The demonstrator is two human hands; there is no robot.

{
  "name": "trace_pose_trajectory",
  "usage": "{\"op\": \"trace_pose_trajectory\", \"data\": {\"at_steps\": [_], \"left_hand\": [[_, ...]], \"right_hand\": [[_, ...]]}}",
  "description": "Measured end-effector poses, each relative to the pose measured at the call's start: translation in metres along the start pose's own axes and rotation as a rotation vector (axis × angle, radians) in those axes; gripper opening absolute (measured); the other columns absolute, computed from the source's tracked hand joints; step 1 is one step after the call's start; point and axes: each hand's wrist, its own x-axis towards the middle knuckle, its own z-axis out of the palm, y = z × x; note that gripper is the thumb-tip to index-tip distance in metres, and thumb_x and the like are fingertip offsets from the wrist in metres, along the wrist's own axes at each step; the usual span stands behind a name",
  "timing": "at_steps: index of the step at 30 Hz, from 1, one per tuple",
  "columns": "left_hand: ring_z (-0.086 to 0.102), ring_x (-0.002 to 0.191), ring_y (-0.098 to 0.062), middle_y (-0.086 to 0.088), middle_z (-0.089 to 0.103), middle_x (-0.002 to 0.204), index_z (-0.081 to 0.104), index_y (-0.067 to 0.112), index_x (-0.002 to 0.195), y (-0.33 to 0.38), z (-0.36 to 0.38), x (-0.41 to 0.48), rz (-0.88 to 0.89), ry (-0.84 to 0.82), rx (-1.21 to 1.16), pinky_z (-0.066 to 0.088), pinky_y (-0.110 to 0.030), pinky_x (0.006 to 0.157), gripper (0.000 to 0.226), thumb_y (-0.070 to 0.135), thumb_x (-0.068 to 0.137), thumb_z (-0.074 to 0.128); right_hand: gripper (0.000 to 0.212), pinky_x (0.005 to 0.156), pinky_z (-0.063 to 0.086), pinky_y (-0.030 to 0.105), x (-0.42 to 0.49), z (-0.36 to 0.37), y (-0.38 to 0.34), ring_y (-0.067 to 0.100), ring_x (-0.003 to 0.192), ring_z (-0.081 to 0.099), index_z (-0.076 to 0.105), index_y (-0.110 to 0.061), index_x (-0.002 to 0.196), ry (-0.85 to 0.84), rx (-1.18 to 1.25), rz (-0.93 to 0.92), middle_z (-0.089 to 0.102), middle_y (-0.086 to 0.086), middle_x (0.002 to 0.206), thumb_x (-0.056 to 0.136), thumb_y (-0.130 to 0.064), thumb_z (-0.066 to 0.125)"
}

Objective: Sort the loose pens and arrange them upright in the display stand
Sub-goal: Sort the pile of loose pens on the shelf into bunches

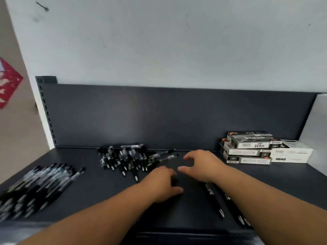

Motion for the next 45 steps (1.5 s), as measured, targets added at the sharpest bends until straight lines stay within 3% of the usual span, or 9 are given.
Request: {"op": "trace_pose_trajectory", "data": {"at_steps": [4,11,18,23,26,31,35,38,45], "left_hand": [[0.045,0.126,-0.018,0.000,0.046,0.138,0.054,0.028,0.131,-0.012,0.000,-0.003,0.065,-0.036,-0.014,0.038,-0.031,0.106,0.054,0.053,0.084,0.062],[0.050,0.118,-0.014,0.004,0.052,0.126,0.058,0.027,0.125,-0.076,-0.043,-0.011,-0.028,0.187,0.042,0.040,-0.028,0.102,0.042,0.044,0.087,0.062],[0.048,0.122,-0.014,0.004,0.048,0.134,0.056,0.028,0.128,-0.120,-0.052,0.002,-0.104,0.137,0.093,0.040,-0.028,0.102,0.044,0.046,0.088,0.060],[0.049,0.120,-0.015,0.004,0.051,0.129,0.058,0.028,0.126,-0.126,-0.048,0.023,-0.084,0.126,0.081,0.042,-0.034,0.103,0.040,0.047,0.090,0.055],[0.054,0.112,-0.019,-0.001,0.056,0.119,0.068,0.024,0.110,-0.123,-0.046,0.038,-0.121,0.143,0.092,0.046,-0.036,0.097,0.035,0.049,0.091,0.052],[0.051,0.115,-0.026,-0.007,0.055,0.122,0.068,0.017,0.108,-0.112,-0.047,0.065,-0.266,0.156,0.243,0.042,-0.037,0.094,0.060,0.068,0.085,0.044],[0.051,0.118,-0.025,-0.006,0.057,0.126,0.062,0.015,0.117,-0.100,-0.048,0.076,-0.315,0.082,0.253,0.041,-0.036,0.096,0.067,0.070,0.080,0.050],[0.058,0.106,-0.021,-0.001,0.064,0.113,0.065,0.019,0.107,-0.094,-0.049,0.078,-0.330,0.005,0.215,0.045,-0.033,0.086,0.055,0.065,0.078,0.055],[0.062,0.095,-0.019,0.001,0.062,0.096,0.059,0.021,0.087,-0.089,-0.058,0.072,-0.351,-0.118,0.154,0.052,-0.032,0.084,0.043,0.061,0.073,0.059]], "right_hand": [[0.055,0.102,0.044,0.036,0.018,0.008,-0.029,0.018,0.125,0.049,0.055,-0.030,0.131,0.008,0.009,-0.050,0.053,-0.004,0.137,0.084,-0.057,0.062],[0.052,0.102,0.044,0.037,0.039,0.014,-0.054,0.018,0.125,0.048,0.052,-0.029,0.134,-0.026,0.011,-0.054,0.051,-0.003,0.137,0.088,-0.053,0.059],[0.043,0.103,0.044,0.036,0.058,0.039,-0.080,0.019,0.124,0.049,0.055,-0.033,0.131,-0.122,0.008,-0.109,0.053,-0.004,0.137,0.091,-0.047,0.056],[0.027,0.096,0.046,0.038,0.067,0.041,-0.084,0.017,0.114,0.053,0.065,-0.037,0.112,-0.158,-0.103,-0.088,0.061,-0.008,0.120,0.092,-0.051,0.052],[0.022,0.093,0.047,0.036,0.071,0.039,-0.080,0.014,0.102,0.059,0.066,-0.036,0.099,-0.171,-0.097,-0.037,0.065,-0.011,0.105,0.090,-0.052,0.055],[0.017,0.087,0.051,0.033,0.076,0.043,-0.077,0.013,0.099,0.060,0.059,-0.031,0.088,-0.136,-0.029,0.021,0.065,-0.009,0.104,0.082,-0.046,0.067],[0.033,0.081,0.050,0.030,0.075,0.043,-0.072,0.016,0.099,0.059,0.057,-0.024,0.104,-0.099,-0.031,0.075,0.062,-0.004,0.110,0.078,-0.039,0.068],[0.043,0.075,0.047,0.028,0.074,0.039,-0.068,0.016,0.094,0.057,0.055,-0.021,0.112,-0.118,-0.023,0.130,0.059,-0.003,0.106,0.075,-0.038,0.069],[0.036,0.067,0.045,0.027,0.072,0.039,-0.068,0.016,0.086,0.061,0.061,-0.019,0.097,-0.134,0.077,0.183,0.062,-0.005,0.090,0.069,-0.040,0.070]]}}
